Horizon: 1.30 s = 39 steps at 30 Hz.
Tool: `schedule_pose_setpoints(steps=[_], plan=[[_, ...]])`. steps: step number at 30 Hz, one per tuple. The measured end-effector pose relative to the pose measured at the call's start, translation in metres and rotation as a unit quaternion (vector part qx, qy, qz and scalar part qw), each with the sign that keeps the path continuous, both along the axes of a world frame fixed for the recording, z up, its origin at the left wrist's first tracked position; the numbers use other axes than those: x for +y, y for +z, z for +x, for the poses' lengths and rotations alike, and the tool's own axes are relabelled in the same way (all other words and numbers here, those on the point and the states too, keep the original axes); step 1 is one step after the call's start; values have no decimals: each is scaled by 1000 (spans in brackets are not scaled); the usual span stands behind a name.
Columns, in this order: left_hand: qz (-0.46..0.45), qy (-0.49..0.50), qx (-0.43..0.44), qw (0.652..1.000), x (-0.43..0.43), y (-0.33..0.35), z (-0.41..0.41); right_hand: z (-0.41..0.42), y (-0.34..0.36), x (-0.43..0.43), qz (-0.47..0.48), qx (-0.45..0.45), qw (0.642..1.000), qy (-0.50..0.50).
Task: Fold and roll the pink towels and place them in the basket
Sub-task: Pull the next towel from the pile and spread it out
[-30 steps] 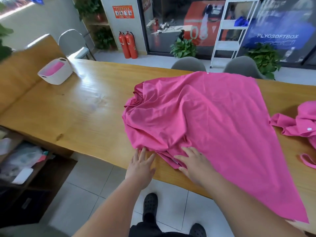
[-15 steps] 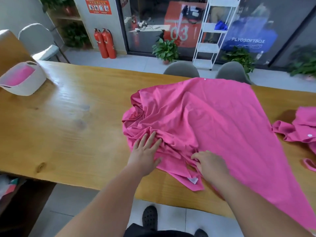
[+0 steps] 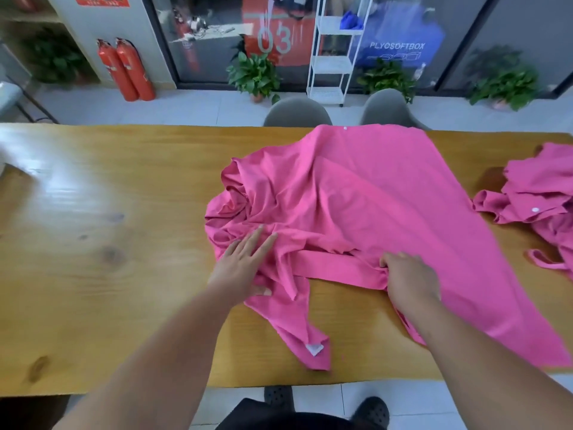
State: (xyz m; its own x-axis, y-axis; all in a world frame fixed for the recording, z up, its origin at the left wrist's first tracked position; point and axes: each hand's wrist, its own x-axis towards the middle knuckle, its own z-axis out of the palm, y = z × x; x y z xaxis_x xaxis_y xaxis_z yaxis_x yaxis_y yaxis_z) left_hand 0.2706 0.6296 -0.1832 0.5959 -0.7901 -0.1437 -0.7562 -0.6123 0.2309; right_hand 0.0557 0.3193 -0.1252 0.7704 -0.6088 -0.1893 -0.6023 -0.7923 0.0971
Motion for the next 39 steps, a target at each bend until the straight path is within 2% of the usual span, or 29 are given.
schedule_pose_setpoints(steps=[2, 4, 6, 8, 10, 13, 15, 18, 24, 27, 30, 32, 34, 36, 39], plan=[[26, -12, -73, 997, 21, 6, 27, 3, -3, 7, -4, 23, 1000, -14], [66, 21, -126, 990, 42, 14, 46, 8, -6, 18, -32, 34, 999, -21], [70, 70, -172, 980, 57, 22, 47, 14, -10, 33, -69, -3, 998, 2], [10, 120, -191, 974, 59, 24, 23, 24, -13, 52, -81, -71, 991, 74], [-52, 153, -183, 970, 57, 18, -15, 36, -16, 77, -53, -110, 977, 176], [-49, 150, -113, 981, 67, -2, -70, 46, -30, 113, 41, -68, 959, 273], [-35, 143, -82, 986, 88, -12, -86, 44, -40, 128, 72, -17, 962, 264], [27, 123, -88, 988, 126, -21, -73, 37, -47, 138, 56, 4, 967, 247], [195, 226, -86, 951, 184, 1, -11, 30, -42, 146, 51, 3, 965, 256], [187, 249, -84, 947, 180, 10, -16, 19, -45, 154, 43, 16, 960, 277], [96, 190, -113, 971, 156, 11, -53, 9, -45, 167, 42, -3, 951, 305], [10, 116, -111, 987, 131, 9, -88, 1, -37, 180, 83, 10, 944, 321], [-37, 42, -102, 993, 112, -4, -118, -9, -39, 188, 124, 28, 932, 339], [-24, 16, -103, 994, 107, -15, -139, -22, -39, 194, 185, 20, 917, 353], [14, 37, -118, 992, 115, -12, -152, -42, -35, 196, 266, -22, 900, 344]])
